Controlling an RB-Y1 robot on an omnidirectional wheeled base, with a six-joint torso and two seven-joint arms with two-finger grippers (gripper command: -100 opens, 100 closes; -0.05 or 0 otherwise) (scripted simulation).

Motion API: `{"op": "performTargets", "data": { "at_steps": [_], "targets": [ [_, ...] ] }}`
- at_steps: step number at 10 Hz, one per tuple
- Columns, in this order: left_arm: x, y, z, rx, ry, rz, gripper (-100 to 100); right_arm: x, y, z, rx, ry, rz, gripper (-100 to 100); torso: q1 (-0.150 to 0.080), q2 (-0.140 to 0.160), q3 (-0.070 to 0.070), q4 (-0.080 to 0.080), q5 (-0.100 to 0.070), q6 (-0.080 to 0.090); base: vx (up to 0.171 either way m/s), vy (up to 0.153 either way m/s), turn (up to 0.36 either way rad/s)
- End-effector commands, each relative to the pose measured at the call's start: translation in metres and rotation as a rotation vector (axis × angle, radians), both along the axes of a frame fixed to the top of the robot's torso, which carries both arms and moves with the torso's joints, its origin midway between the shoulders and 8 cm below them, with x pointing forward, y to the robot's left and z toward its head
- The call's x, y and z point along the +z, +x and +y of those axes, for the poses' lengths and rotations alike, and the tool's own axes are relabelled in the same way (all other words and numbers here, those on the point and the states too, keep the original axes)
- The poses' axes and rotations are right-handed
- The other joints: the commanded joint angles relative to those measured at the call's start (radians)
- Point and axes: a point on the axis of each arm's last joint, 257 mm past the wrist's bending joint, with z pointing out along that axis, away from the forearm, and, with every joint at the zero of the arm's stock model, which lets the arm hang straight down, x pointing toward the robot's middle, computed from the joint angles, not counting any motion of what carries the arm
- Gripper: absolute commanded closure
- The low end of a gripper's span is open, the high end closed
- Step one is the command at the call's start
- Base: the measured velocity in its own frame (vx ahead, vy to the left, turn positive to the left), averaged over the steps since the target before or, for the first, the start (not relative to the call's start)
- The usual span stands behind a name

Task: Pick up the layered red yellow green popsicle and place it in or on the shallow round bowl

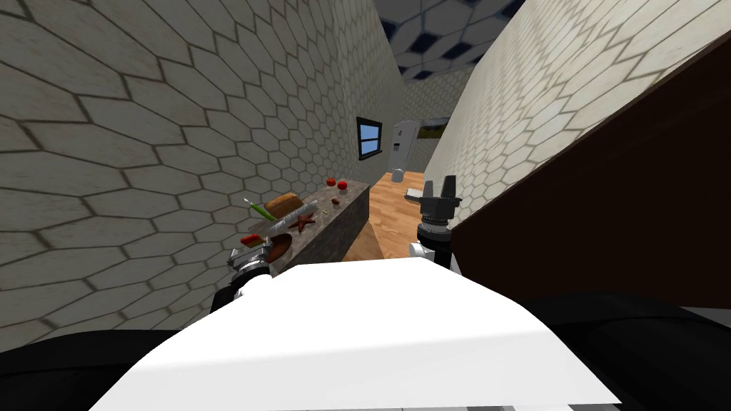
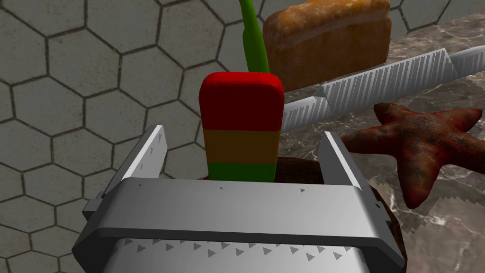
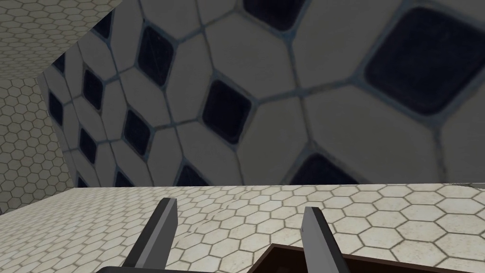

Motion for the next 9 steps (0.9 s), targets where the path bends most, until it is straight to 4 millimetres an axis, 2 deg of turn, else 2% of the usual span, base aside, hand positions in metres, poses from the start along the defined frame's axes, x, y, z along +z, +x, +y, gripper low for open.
{"op": "performTargets", "data": {
  "at_steps": [1, 2, 3, 4, 9],
  "targets": [
    [0.0, 0.0, 0.0, 0.0, 0.0, 0.0, -100, 0.0, 0.0, 0.0, 0.0, 0.0, 0.0, 0, 0.0, 0.0, 0.0, 0.0, 0.0, 0.0, 0.0, 0.0, 0.0],
    [0.0, 0.0, 0.0, 0.0, 0.0, 0.0, -100, 0.0, 0.0, 0.0, 0.0, 0.0, 0.0, 0, 0.0, 0.0, 0.0, 0.0, 0.0, 0.0, 0.0, 0.0, 0.0],
    [0.0, 0.0, 0.0, 0.0, 0.0, 0.0, 0, 0.0, 0.0, 0.0, 0.0, 0.0, 0.0, 0, 0.0, 0.0, 0.0, 0.0, 0.0, 0.0, 0.0, 0.0, 0.0],
    [0.012, -0.014, 0.006, 0.001, 0.0, -0.004, -100, 0.0, 0.0, 0.0, 0.0, 0.0, 0.0, 0, 0.0, 0.0, 0.0, 0.0, 0.0, 0.0, 0.045, -0.021, 0.026],
    [0.044, -0.044, 0.015, -0.008, 0.005, -0.011, -100, 0.0, 0.0, 0.0, 0.0, 0.0, 0.0, 0, -0.002, -0.004, -0.003, -0.001, -0.001, 0.0, 0.077, -0.033, 0.028]
  ]
}}
